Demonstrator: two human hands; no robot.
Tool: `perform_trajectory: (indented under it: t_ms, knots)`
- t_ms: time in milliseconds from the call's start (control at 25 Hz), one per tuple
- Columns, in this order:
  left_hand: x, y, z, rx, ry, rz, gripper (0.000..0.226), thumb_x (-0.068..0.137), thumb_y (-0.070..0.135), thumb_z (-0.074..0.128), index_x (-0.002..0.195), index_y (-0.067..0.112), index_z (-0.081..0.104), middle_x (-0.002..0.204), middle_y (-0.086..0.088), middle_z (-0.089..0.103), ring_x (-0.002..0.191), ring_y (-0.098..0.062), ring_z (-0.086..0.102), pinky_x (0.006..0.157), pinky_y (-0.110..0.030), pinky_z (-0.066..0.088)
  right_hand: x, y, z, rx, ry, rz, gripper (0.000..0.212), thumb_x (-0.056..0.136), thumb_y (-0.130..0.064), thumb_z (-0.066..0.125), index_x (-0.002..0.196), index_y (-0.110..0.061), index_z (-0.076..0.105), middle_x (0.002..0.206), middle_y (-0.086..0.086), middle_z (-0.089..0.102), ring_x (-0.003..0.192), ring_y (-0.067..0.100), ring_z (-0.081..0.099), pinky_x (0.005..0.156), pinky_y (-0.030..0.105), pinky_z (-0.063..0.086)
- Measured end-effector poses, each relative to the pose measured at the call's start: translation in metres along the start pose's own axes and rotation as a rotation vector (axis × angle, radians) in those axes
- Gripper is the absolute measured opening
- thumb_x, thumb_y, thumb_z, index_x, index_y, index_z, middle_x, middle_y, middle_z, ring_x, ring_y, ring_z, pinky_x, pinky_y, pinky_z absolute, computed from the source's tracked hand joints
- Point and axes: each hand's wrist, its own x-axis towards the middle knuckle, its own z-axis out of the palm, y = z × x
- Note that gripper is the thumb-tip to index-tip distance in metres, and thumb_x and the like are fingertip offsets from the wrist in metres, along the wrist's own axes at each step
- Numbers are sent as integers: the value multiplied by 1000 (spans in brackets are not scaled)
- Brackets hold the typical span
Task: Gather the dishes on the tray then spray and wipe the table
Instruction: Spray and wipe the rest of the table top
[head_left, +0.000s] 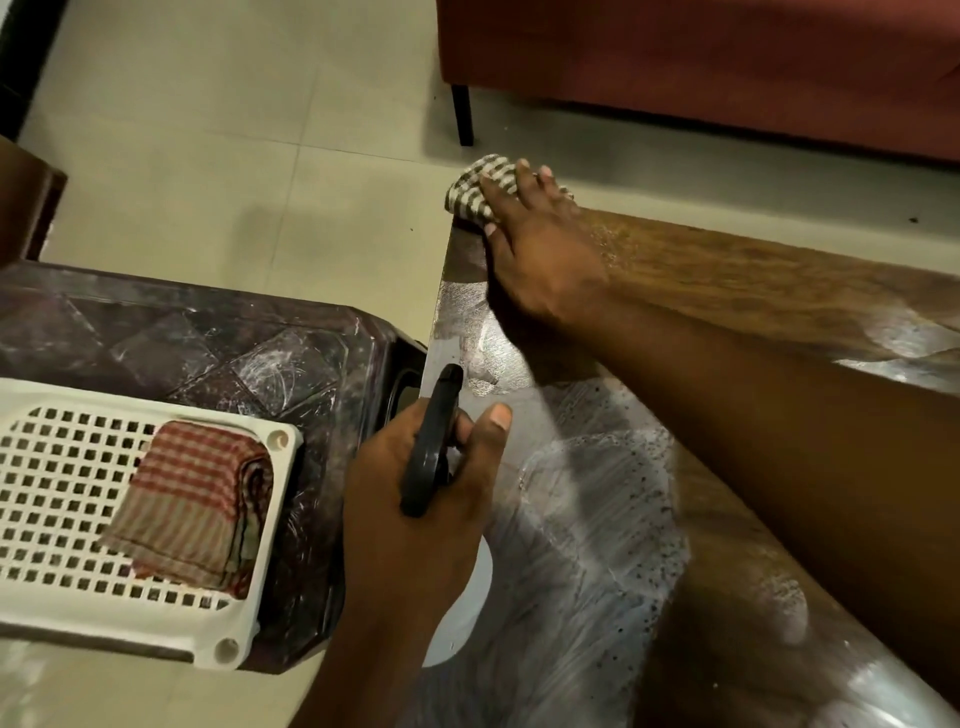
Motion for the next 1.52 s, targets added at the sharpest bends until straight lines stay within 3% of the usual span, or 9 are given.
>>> perform_trajectory:
  t_ms: [200,440,680,840,1000,1160,1280,1360,1520]
  knots:
    - [0,-9,-3,-11,26,-23,58,96,31,79,53,16,43,43,-1,44,38,-9,43,48,-25,44,-12,5,-7,-106,-165,-492,57,113,-51,24,167,-45,8,179,1,1,164,23,-1,133,51,3]
    - [-11,-13,-3,-27,-81,-36,37,93,44,79,72,15,68,54,-6,62,41,-16,56,50,-39,54,-57,57,0,62,136,200,58,114,-41,34,169,-36,18,179,6,12,165,30,10,134,54,13]
    - [-42,-16,16,-14,-174,14,50,94,45,77,63,14,53,52,-8,49,44,-14,46,47,-33,43,-207,105,25,-287,-263,-833,59,114,-43,32,168,-37,9,179,2,7,167,22,-2,135,49,11]
    - [-74,-21,25,11,-204,-41,56,92,53,75,61,12,52,52,-13,47,47,-31,47,49,-47,45,-204,169,6,-132,41,-215,60,112,-44,32,169,-38,17,179,6,13,166,23,10,135,47,14]
    - [-102,-19,34,-84,-217,-126,41,89,40,83,76,3,69,68,-25,62,68,-39,64,66,-37,57,-191,110,27,198,246,347,61,107,-41,35,167,-30,31,178,8,18,165,27,12,134,50,14]
    - [-121,-21,34,-65,-216,-118,54,83,66,77,71,14,71,61,-11,64,61,-32,63,62,-46,52,-275,83,53,-71,-121,-458,61,112,-37,37,169,-35,16,179,5,8,167,25,3,134,52,13]
    - [-128,-24,27,-45,-176,-97,62,85,72,71,57,19,54,48,-7,47,44,-13,44,48,-28,40,-297,134,40,-281,-299,-940,59,113,-38,34,170,-32,17,179,5,12,166,26,7,130,54,24]
    - [-131,-29,20,1,-163,-86,62,90,58,77,57,12,53,47,-11,45,42,-16,46,49,-29,43,-278,158,30,-302,-229,-822,56,114,-40,32,169,-29,25,178,7,17,166,27,14,131,52,23]
    - [-136,-32,10,9,-192,-94,45,91,53,78,75,11,68,53,-14,55,50,-36,55,53,-46,48,-238,118,35,23,153,-43,57,111,-38,35,168,-30,29,178,8,18,165,28,14,131,54,20]
